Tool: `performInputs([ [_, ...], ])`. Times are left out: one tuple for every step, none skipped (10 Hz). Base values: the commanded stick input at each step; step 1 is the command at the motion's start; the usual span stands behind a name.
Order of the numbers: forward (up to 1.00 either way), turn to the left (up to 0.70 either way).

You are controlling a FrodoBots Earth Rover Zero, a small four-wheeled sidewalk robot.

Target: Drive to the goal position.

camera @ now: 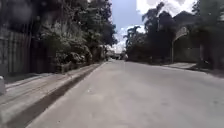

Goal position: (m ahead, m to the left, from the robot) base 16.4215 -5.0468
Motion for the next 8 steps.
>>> performInputs([
  [1.0, 0.0],
  [1.0, 0.0],
  [1.0, 0.0],
  [1.0, 0.0],
  [1.0, 0.0],
  [1.0, 0.0],
  [1.0, 0.0],
  [1.0, -0.01],
])
